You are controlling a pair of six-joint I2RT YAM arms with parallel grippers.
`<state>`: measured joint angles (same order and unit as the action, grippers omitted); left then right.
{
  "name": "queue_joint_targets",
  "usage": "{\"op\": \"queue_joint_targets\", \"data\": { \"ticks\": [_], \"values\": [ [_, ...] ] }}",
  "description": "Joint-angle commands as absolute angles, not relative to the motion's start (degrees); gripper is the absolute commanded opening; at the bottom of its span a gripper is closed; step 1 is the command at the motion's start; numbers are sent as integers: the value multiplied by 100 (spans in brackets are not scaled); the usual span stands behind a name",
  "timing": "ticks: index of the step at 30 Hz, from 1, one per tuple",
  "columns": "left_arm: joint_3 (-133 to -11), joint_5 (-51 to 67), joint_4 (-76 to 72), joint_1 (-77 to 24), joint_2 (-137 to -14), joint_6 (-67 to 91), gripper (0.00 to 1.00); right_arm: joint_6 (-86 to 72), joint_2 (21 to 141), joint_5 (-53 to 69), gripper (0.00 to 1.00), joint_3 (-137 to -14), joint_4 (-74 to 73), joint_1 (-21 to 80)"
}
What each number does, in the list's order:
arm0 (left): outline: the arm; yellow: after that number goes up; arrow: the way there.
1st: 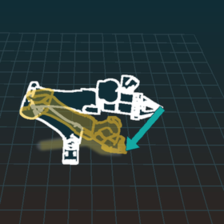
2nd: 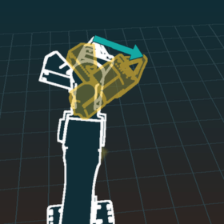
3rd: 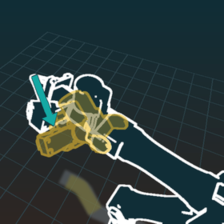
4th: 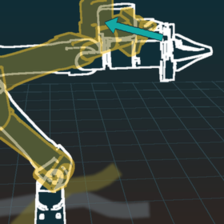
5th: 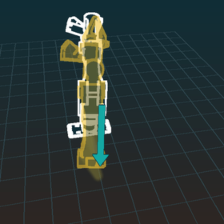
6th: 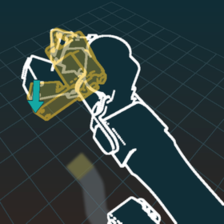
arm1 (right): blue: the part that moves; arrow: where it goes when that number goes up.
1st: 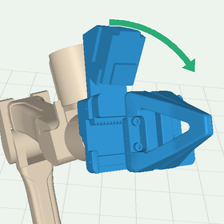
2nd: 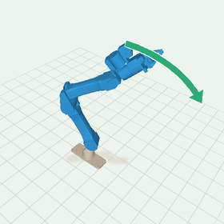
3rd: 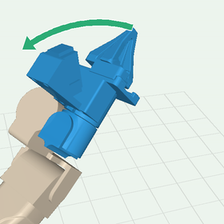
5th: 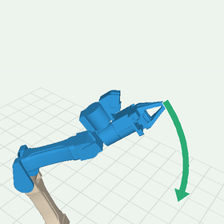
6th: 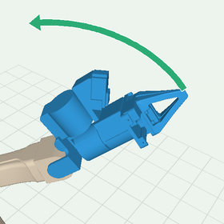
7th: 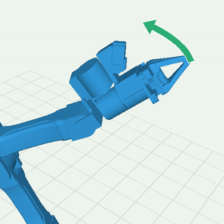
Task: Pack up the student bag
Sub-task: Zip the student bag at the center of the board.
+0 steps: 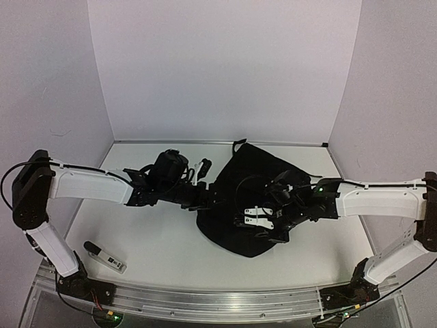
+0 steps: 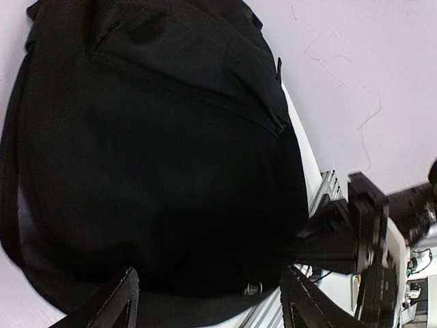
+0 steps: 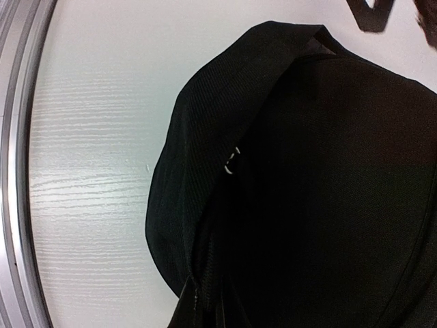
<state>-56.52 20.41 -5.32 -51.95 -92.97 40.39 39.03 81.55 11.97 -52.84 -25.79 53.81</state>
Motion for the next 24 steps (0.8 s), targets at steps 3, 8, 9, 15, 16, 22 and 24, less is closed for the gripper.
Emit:
{"op": "queue_joint_targets", "data": {
  "ticks": [3,8,9,15,16,22,24],
  "values": [
    [-6876,2609,390,-5275,-10232,3906,69,4333,8112,215,0,-5188,-2227,5500],
    [-7425,3173,724,-5420,-10892,3822,68,4671,7959,-576,0,-4853,-1367,5619],
    [-7510,3227,797,-5451,-11005,3826,68,4752,7934,-702,0,-4789,-1199,5648],
    [-7841,3496,995,-5597,-11353,3801,62,5109,7932,-1269,0,-4643,-785,5869],
    [-7856,3518,1003,-5609,-11358,3791,60,5154,7929,-1331,0,-4610,-735,5907],
    [-7669,3483,832,-5632,-11092,3714,24,5220,7874,-1403,0,-4481,-686,5991],
    [-7537,3263,826,-5616,-10916,3703,15,5250,7799,-1370,0,-4381,-700,5990]
  ]
}}
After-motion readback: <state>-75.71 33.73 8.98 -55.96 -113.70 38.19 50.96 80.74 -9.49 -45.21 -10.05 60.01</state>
